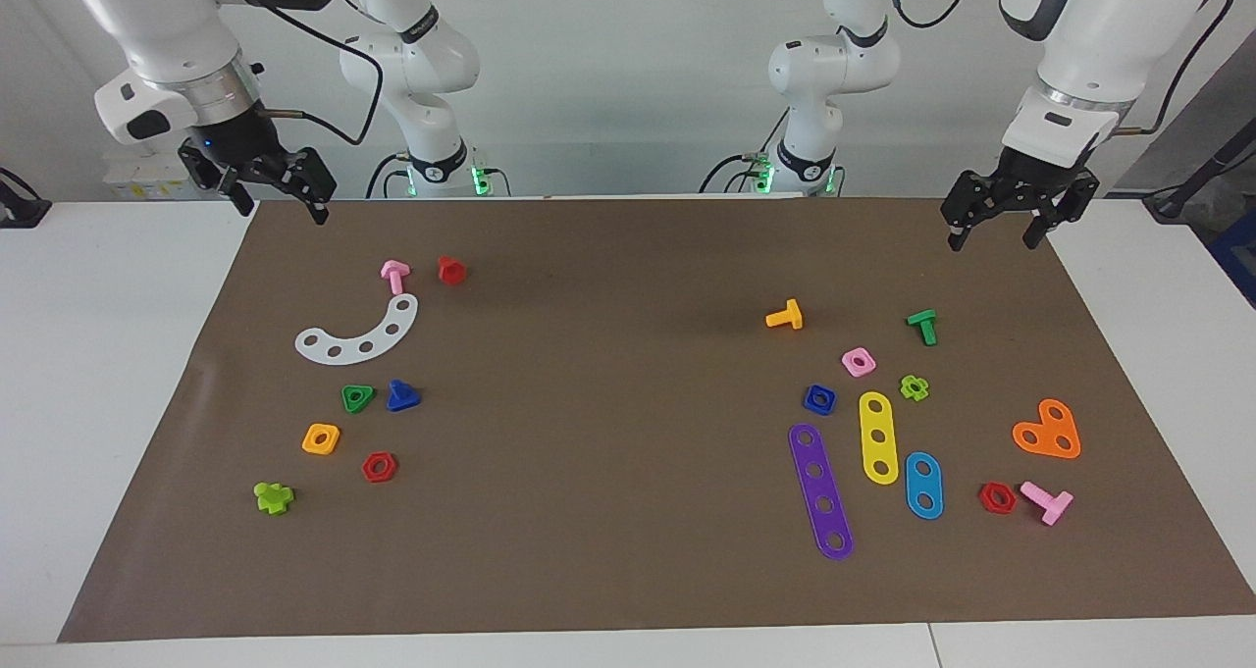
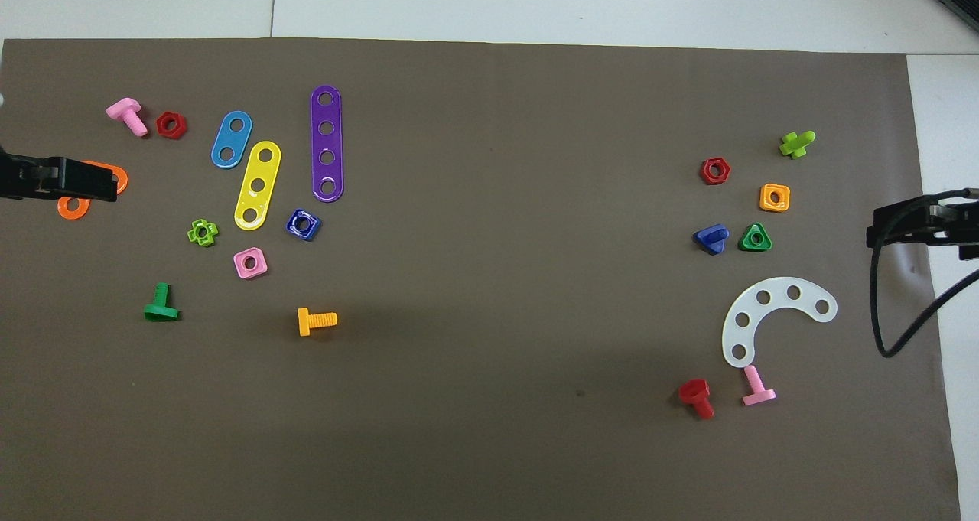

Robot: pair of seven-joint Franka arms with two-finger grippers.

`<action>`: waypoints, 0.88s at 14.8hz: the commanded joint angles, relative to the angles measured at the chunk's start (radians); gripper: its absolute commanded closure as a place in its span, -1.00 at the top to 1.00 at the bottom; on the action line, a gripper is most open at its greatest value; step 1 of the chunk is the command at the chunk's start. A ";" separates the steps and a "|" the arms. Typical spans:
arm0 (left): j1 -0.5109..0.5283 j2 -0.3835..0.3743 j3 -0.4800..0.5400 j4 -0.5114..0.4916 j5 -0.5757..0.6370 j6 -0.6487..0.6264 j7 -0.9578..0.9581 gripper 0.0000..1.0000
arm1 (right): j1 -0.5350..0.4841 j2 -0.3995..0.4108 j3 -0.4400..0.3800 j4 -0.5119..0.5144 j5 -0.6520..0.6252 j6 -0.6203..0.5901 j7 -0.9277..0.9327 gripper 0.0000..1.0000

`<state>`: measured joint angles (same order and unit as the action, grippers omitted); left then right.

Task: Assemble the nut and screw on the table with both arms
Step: 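Reach the right gripper down to the blue screw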

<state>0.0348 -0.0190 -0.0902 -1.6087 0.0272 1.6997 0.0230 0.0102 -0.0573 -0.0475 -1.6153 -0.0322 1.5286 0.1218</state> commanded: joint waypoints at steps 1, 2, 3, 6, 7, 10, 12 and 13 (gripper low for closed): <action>0.013 -0.030 -0.008 -0.033 0.008 0.008 -0.003 1.00 | -0.003 -0.016 0.005 -0.015 -0.005 -0.008 -0.025 1.00; 0.013 -0.030 -0.008 -0.034 0.008 0.008 -0.003 1.00 | -0.004 -0.016 0.005 -0.015 -0.005 -0.008 -0.028 1.00; 0.013 -0.030 -0.008 -0.033 0.008 0.008 -0.003 1.00 | -0.003 -0.016 0.005 -0.015 -0.005 -0.008 -0.025 1.00; 0.013 -0.030 -0.008 -0.034 0.008 0.008 -0.003 1.00 | -0.003 -0.019 0.005 -0.029 -0.002 0.013 -0.028 1.00; 0.013 -0.030 -0.008 -0.033 0.008 0.008 -0.003 1.00 | -0.003 -0.021 0.005 -0.040 0.001 0.025 -0.031 1.00; 0.013 -0.030 -0.008 -0.033 0.008 0.008 -0.003 1.00 | 0.005 -0.025 0.009 -0.154 0.017 0.169 -0.031 1.00; 0.013 -0.030 -0.008 -0.034 0.008 0.008 -0.003 1.00 | 0.043 -0.018 0.009 -0.253 0.017 0.305 -0.034 1.00; 0.013 -0.030 -0.008 -0.034 0.008 0.008 -0.003 1.00 | 0.045 0.019 0.011 -0.277 0.017 0.358 -0.047 1.00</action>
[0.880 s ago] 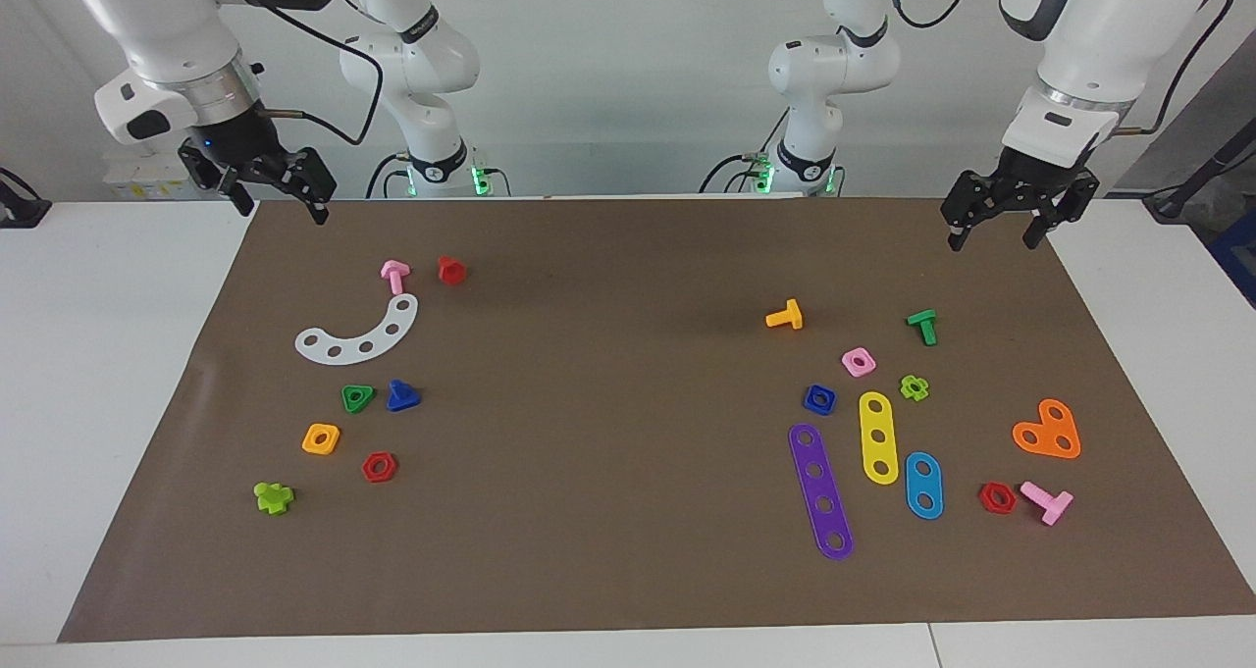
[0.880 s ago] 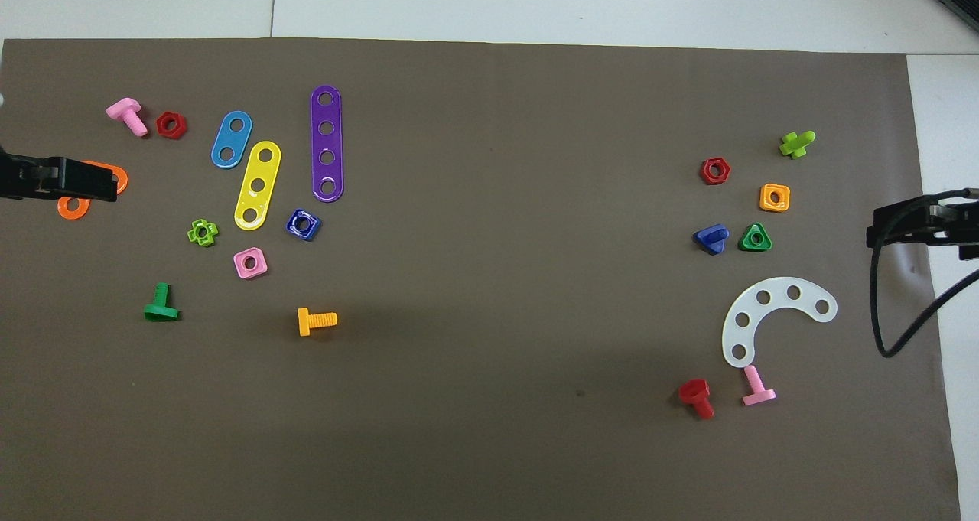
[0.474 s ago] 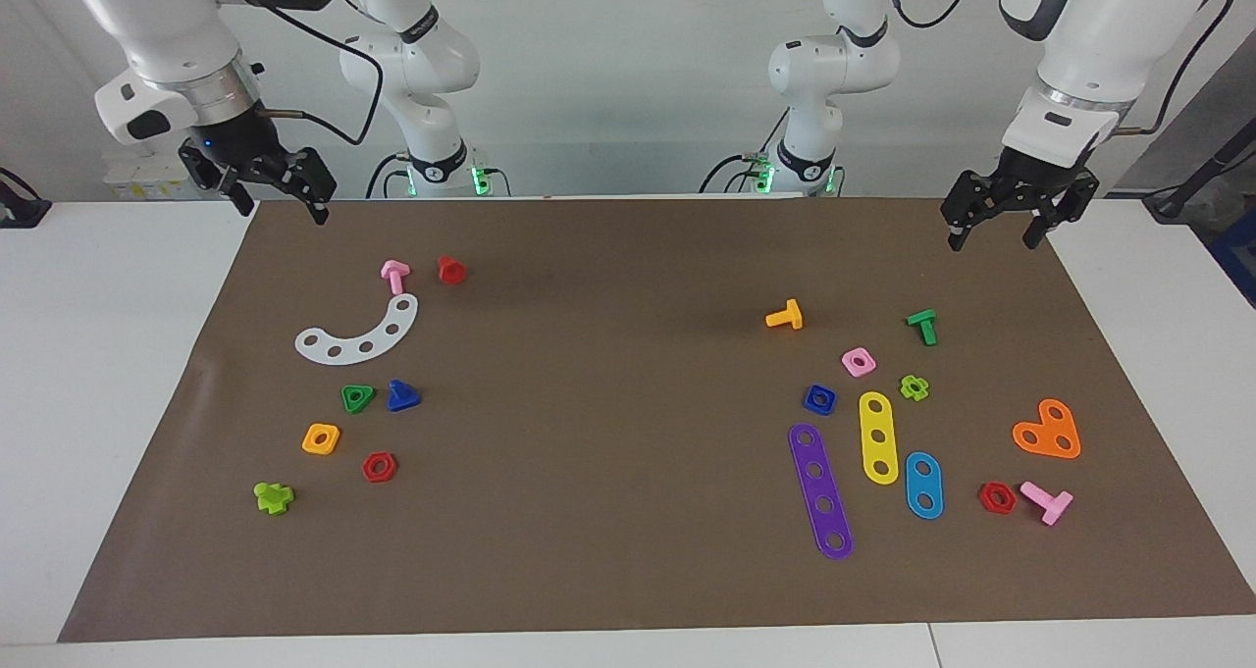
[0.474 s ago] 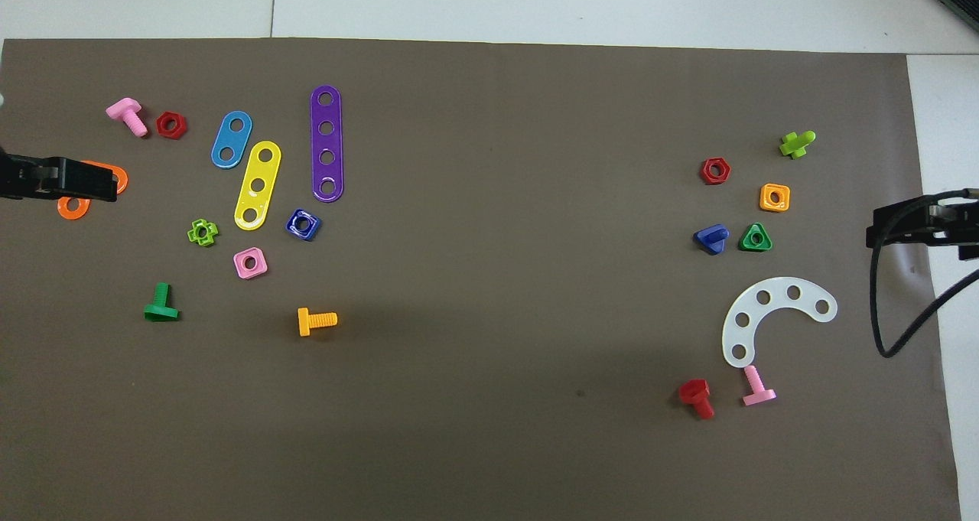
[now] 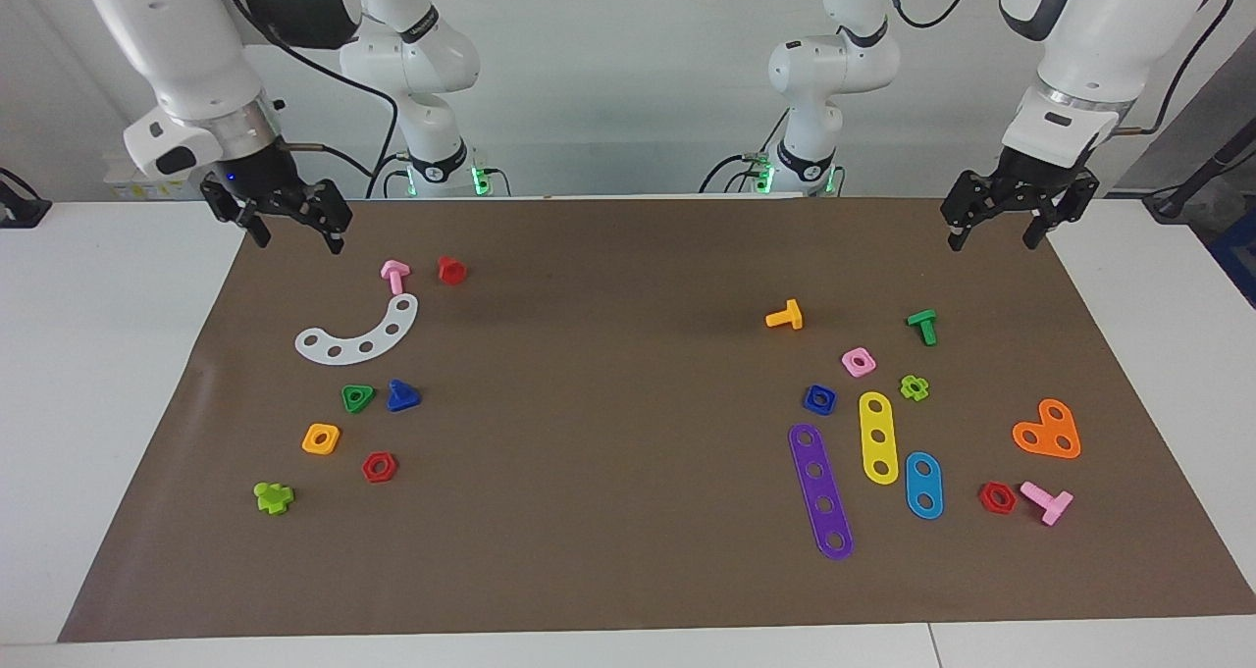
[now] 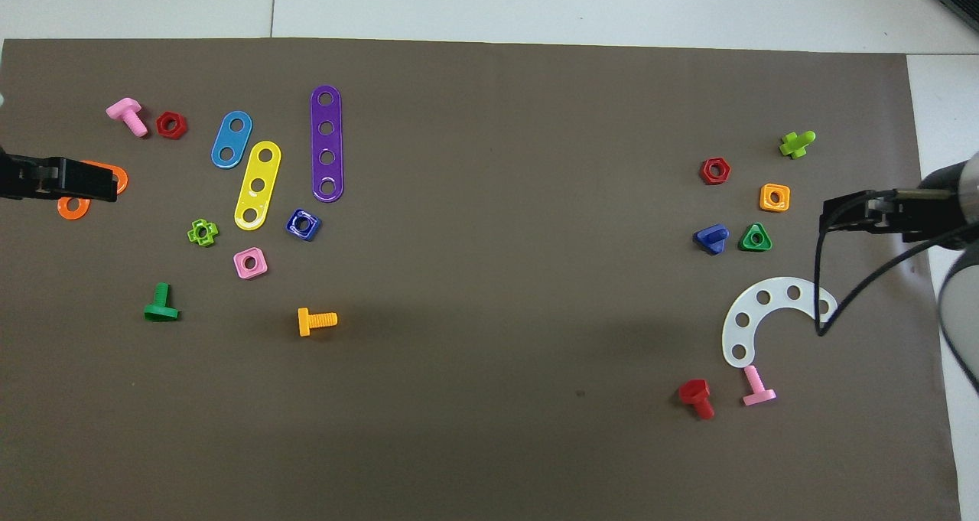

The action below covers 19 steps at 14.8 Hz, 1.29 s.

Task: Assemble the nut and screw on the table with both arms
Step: 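Reach the right gripper down to the blue screw, then close the right gripper on the blue screw and lift it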

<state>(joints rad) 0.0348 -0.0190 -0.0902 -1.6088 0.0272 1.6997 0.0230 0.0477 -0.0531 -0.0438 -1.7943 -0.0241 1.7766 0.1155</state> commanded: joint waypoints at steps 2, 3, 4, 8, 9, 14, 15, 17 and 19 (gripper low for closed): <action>0.013 -0.030 -0.008 -0.033 0.008 0.008 -0.003 1.00 | 0.024 0.086 0.007 -0.108 0.010 0.190 -0.071 1.00; 0.013 -0.030 -0.008 -0.033 0.008 0.008 -0.003 1.00 | 0.024 0.116 0.007 -0.111 0.010 0.210 -0.082 1.00; 0.013 -0.030 -0.008 -0.034 0.008 0.008 -0.003 1.00 | 0.023 0.140 0.007 -0.128 0.010 0.242 -0.105 1.00; 0.013 -0.030 -0.008 -0.034 0.008 0.008 -0.003 1.00 | 0.015 0.194 0.005 -0.253 0.047 0.469 -0.162 1.00; 0.013 -0.030 -0.008 -0.033 0.008 0.008 -0.003 1.00 | 0.017 0.208 0.007 -0.269 0.049 0.503 -0.162 1.00; 0.013 -0.030 -0.008 -0.033 0.008 0.008 -0.003 1.00 | 0.023 0.282 0.005 -0.304 0.049 0.657 -0.171 0.98; 0.013 -0.030 -0.008 -0.034 0.008 0.008 -0.003 1.00 | 0.023 0.285 0.005 -0.312 0.049 0.679 -0.171 0.95; 0.013 -0.030 -0.008 -0.034 0.008 0.008 -0.003 1.00 | 0.023 0.286 0.005 -0.323 0.049 0.690 -0.171 0.78; 0.013 -0.030 -0.008 -0.034 0.008 0.008 -0.003 1.00 | 0.023 0.288 0.005 -0.339 0.049 0.710 -0.172 0.53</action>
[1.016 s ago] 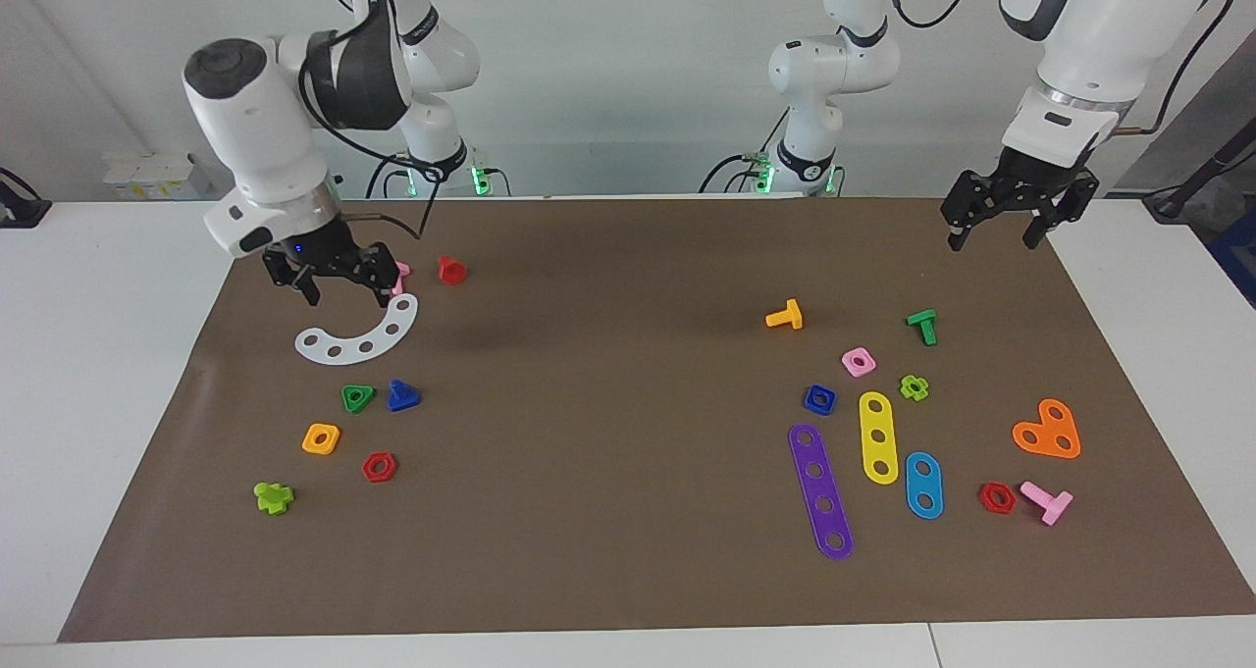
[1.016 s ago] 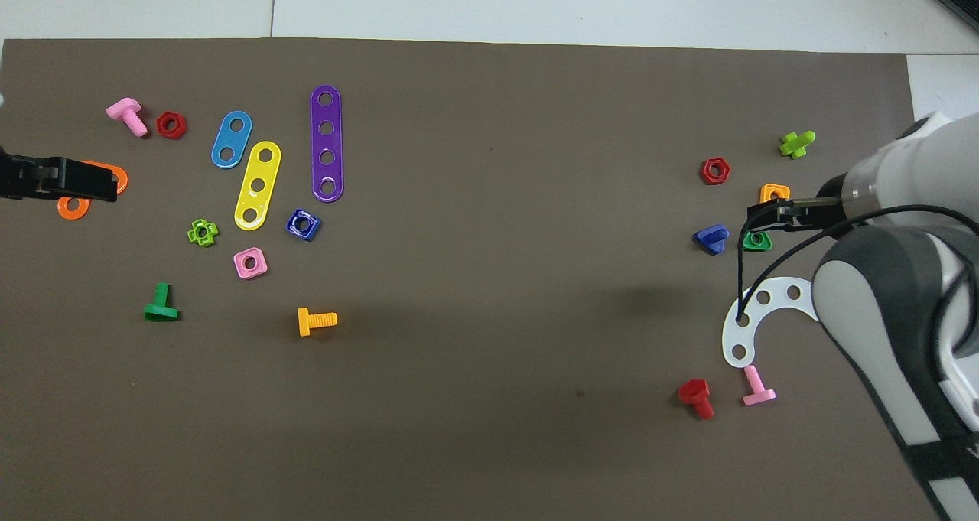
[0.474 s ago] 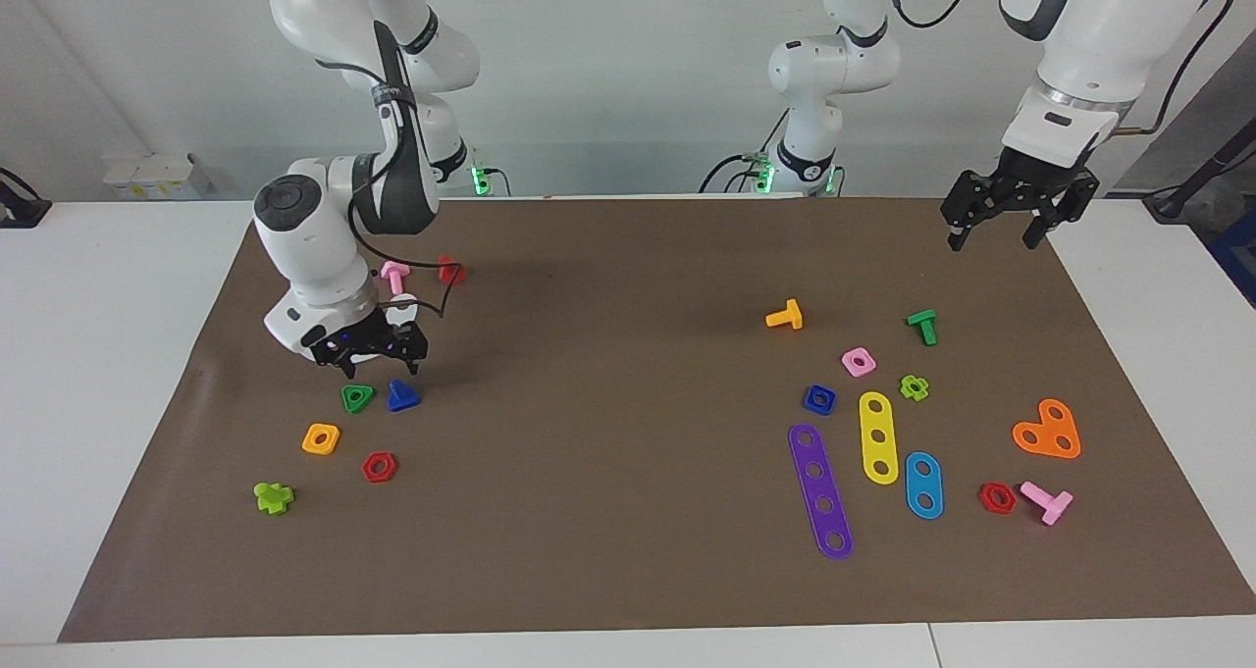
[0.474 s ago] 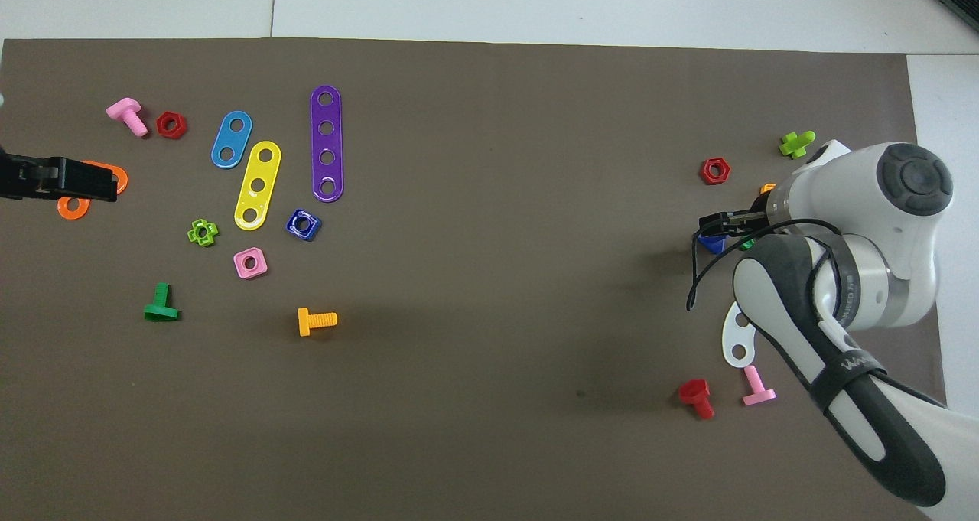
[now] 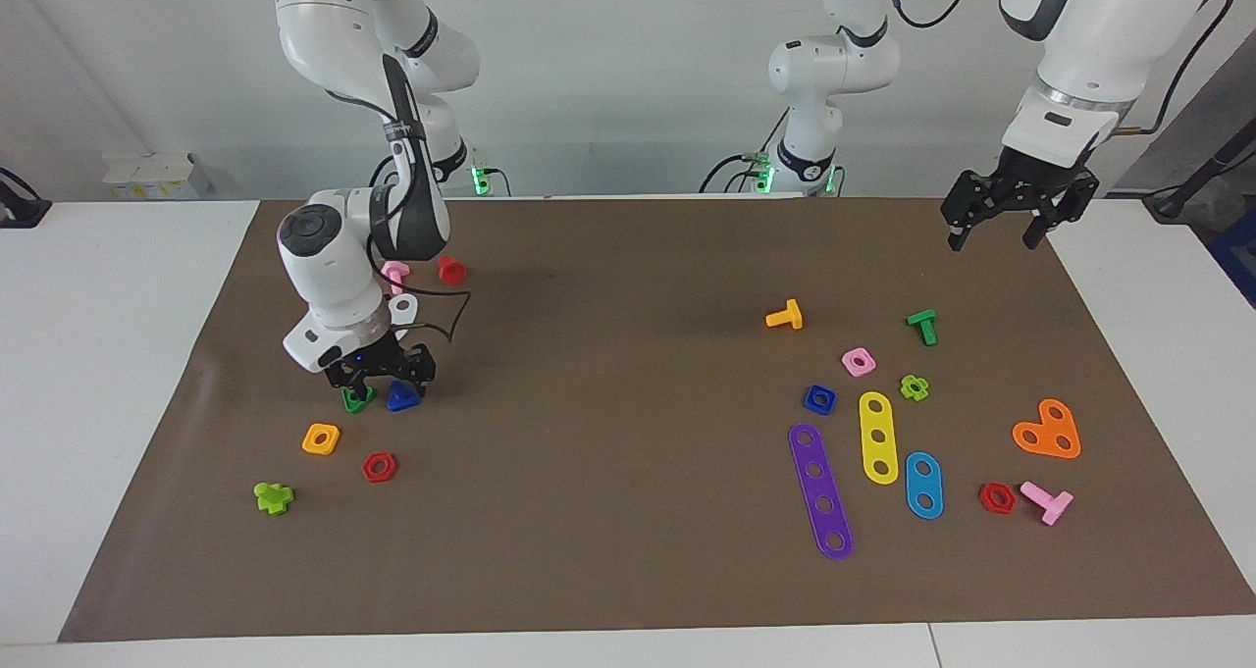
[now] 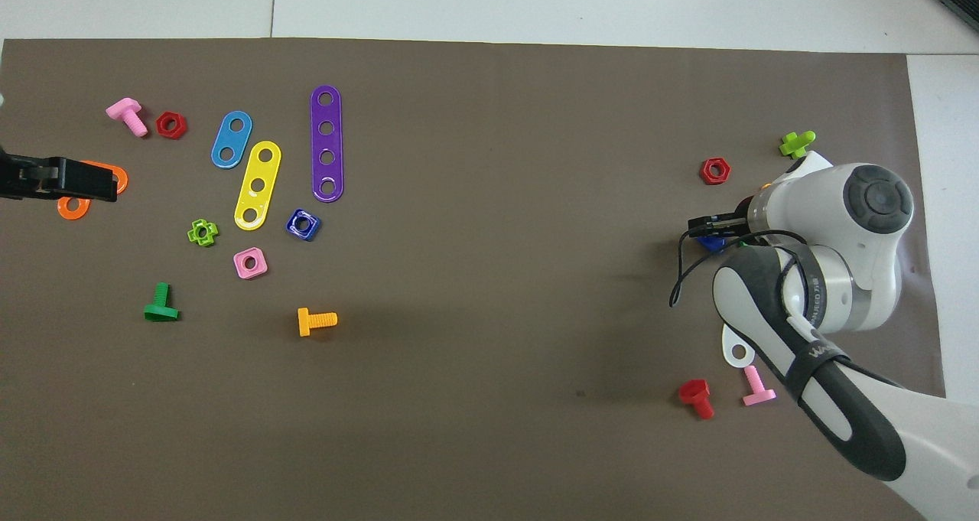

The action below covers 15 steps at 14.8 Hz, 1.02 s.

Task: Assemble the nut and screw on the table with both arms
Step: 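Close the right gripper on the blue screw and lift it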

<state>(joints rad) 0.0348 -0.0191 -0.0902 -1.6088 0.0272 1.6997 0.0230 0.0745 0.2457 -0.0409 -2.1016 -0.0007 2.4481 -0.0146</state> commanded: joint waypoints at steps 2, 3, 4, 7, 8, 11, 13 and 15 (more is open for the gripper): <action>0.013 -0.030 -0.008 -0.033 0.008 0.008 -0.003 1.00 | -0.005 -0.008 0.003 -0.040 0.025 0.051 -0.047 0.20; 0.013 -0.030 -0.008 -0.033 0.008 0.008 -0.003 1.00 | -0.010 -0.008 0.003 -0.041 0.025 0.051 -0.062 0.07; 0.013 -0.030 -0.008 -0.034 0.008 0.008 -0.003 1.00 | -0.013 -0.005 0.003 -0.041 0.025 0.051 -0.074 -0.01; 0.013 -0.030 -0.008 -0.033 0.008 0.008 -0.003 1.00 | -0.016 0.000 0.003 -0.041 0.025 0.051 -0.077 -0.19; 0.013 -0.030 -0.008 -0.033 0.008 0.008 -0.003 1.00 | -0.016 0.000 0.003 -0.041 0.025 0.051 -0.076 -0.20; 0.013 -0.030 -0.008 -0.033 0.008 0.008 -0.003 1.00 | -0.013 0.000 0.004 -0.041 0.025 0.051 -0.071 -0.20; 0.013 -0.030 -0.008 -0.034 0.008 0.008 -0.003 1.00 | -0.004 0.000 0.003 -0.041 0.028 0.045 -0.068 -0.20; 0.013 -0.030 -0.008 -0.033 0.008 0.008 -0.003 1.00 | -0.005 0.000 0.003 -0.041 0.028 0.039 -0.070 -0.20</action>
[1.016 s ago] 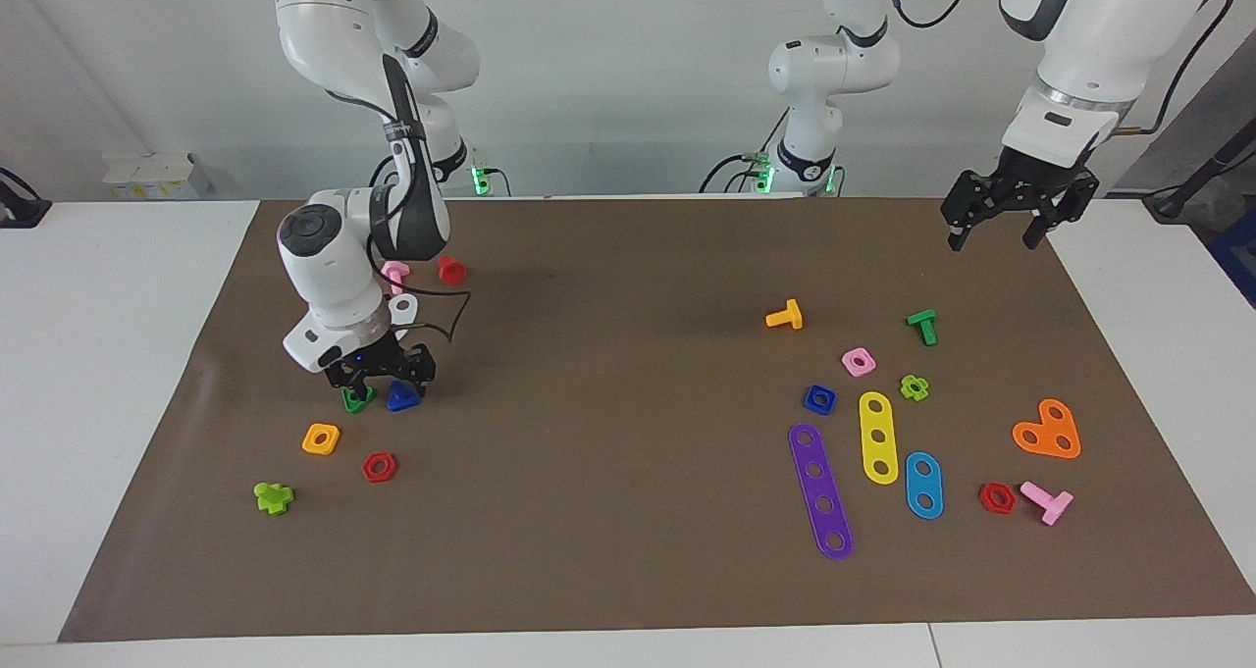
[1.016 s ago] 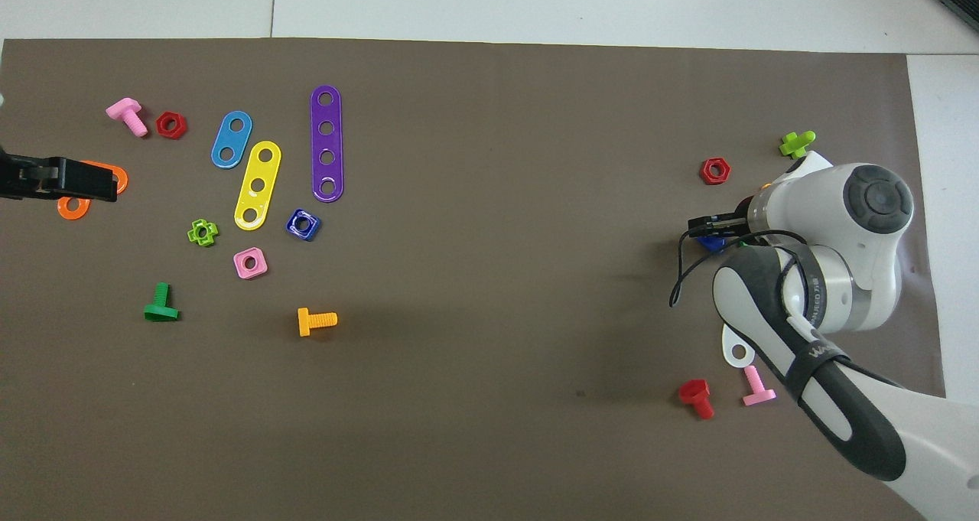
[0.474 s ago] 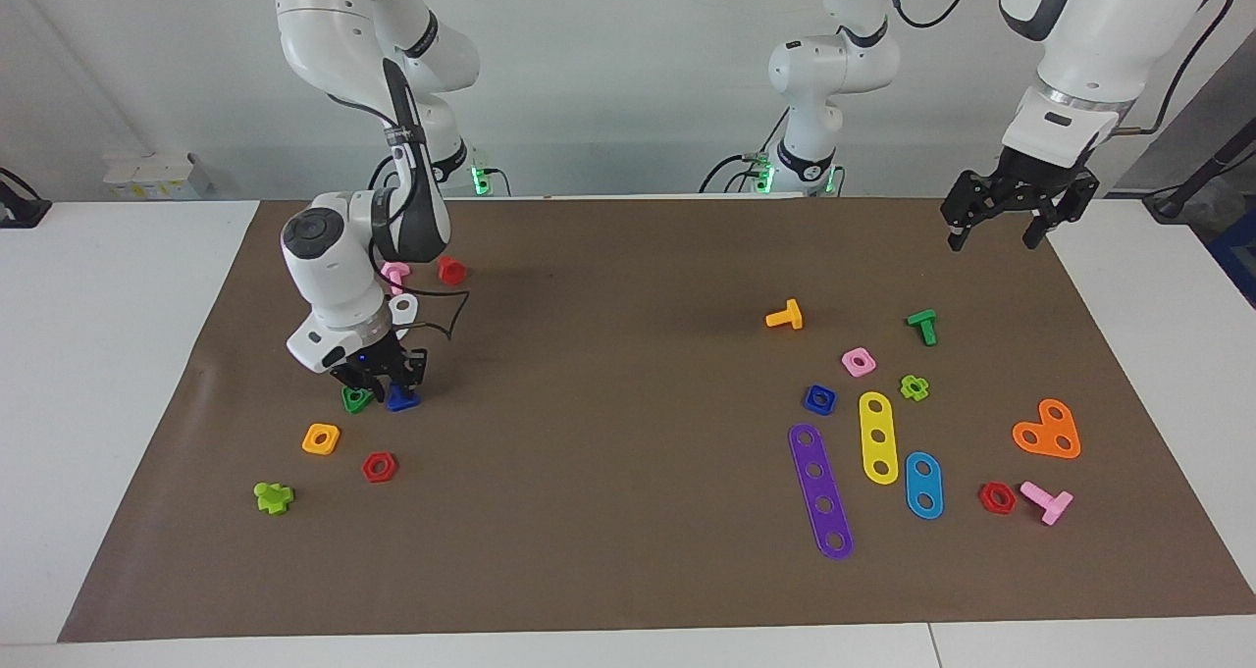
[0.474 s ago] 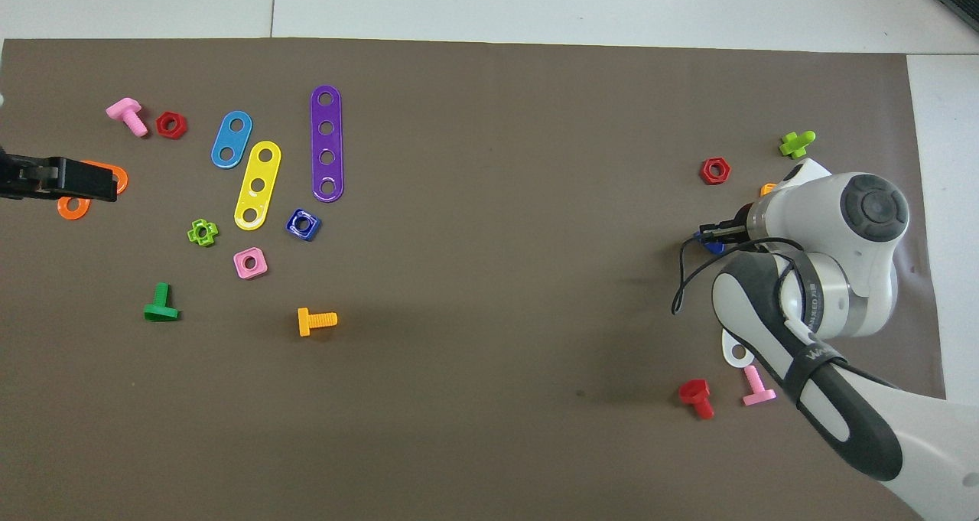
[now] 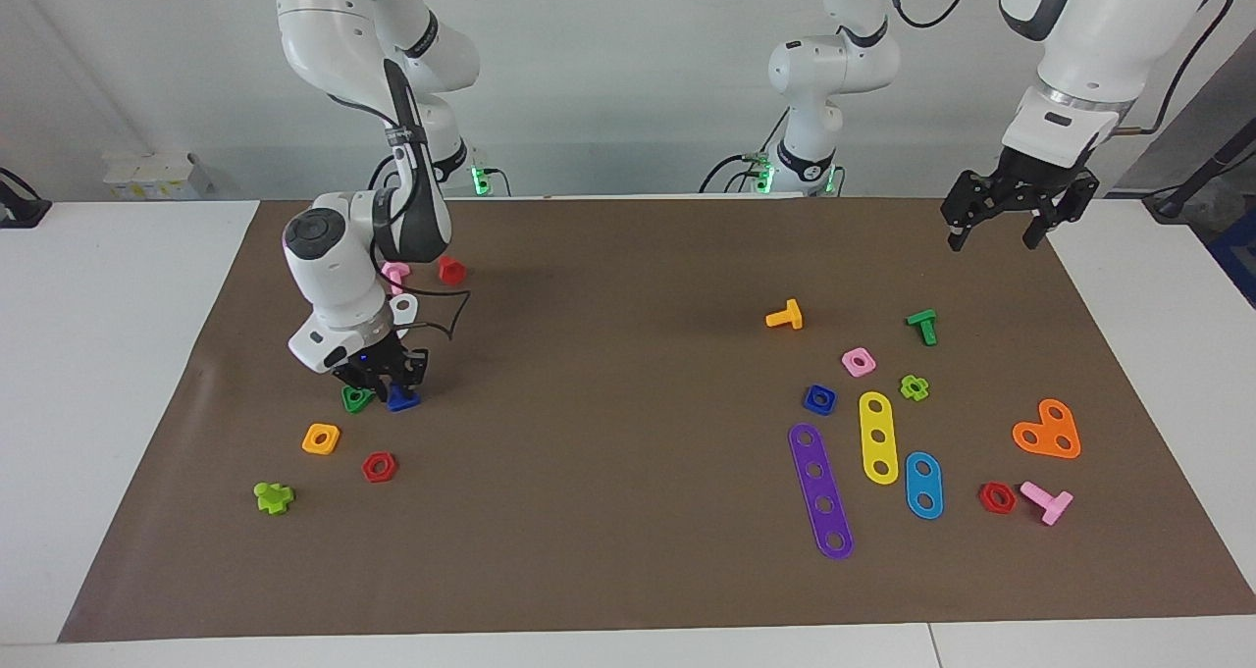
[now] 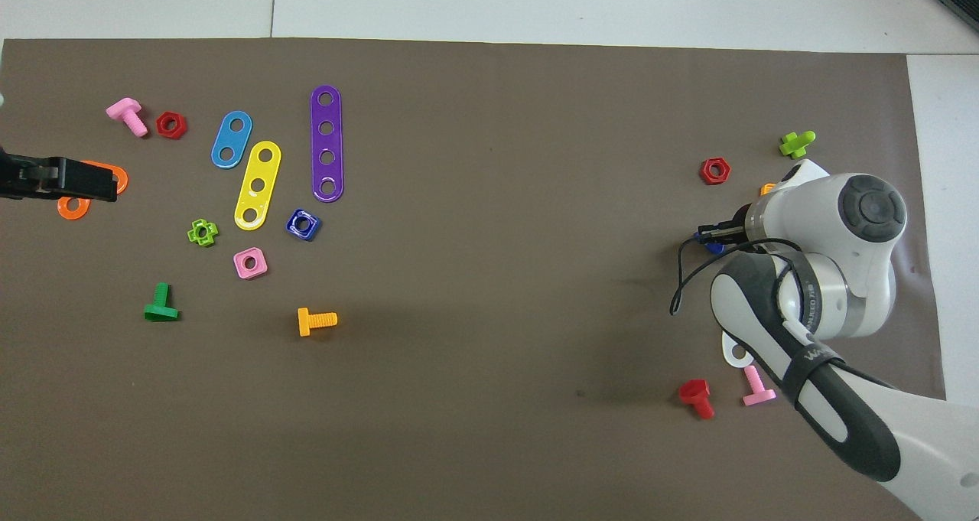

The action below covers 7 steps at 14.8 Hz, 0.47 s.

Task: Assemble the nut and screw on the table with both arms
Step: 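Close the right gripper on the blue screw and lift it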

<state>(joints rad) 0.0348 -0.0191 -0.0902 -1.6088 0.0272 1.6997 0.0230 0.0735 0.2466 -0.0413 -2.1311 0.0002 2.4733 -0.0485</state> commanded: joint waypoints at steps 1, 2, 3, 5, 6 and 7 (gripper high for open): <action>0.013 -0.030 -0.008 -0.033 0.008 0.008 -0.003 1.00 | -0.003 -0.001 0.004 -0.012 0.027 0.012 -0.037 -0.20; 0.013 -0.030 -0.008 -0.033 0.008 0.008 -0.003 1.00 | -0.003 -0.001 0.004 -0.010 0.027 0.012 -0.037 -0.20; 0.013 -0.030 -0.008 -0.033 0.008 0.008 -0.003 1.00 | -0.003 -0.001 0.004 -0.010 0.027 0.012 -0.039 -0.20; 0.013 -0.030 -0.008 -0.033 0.008 0.008 -0.003 1.00 | -0.003 -0.001 0.003 -0.010 0.027 0.012 -0.042 -0.34; 0.013 -0.030 -0.008 -0.033 0.008 0.008 -0.003 1.00 | -0.003 -0.001 0.004 -0.010 0.027 0.012 -0.042 -0.99; 0.013 -0.030 -0.008 -0.033 0.008 0.008 -0.003 1.00 | -0.003 -0.001 0.004 -0.010 0.029 0.012 -0.033 -1.00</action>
<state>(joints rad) 0.0348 -0.0191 -0.0902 -1.6088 0.0272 1.6997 0.0230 0.0745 0.2465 -0.0404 -2.1326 0.0007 2.4733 -0.0487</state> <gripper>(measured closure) 0.000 0.749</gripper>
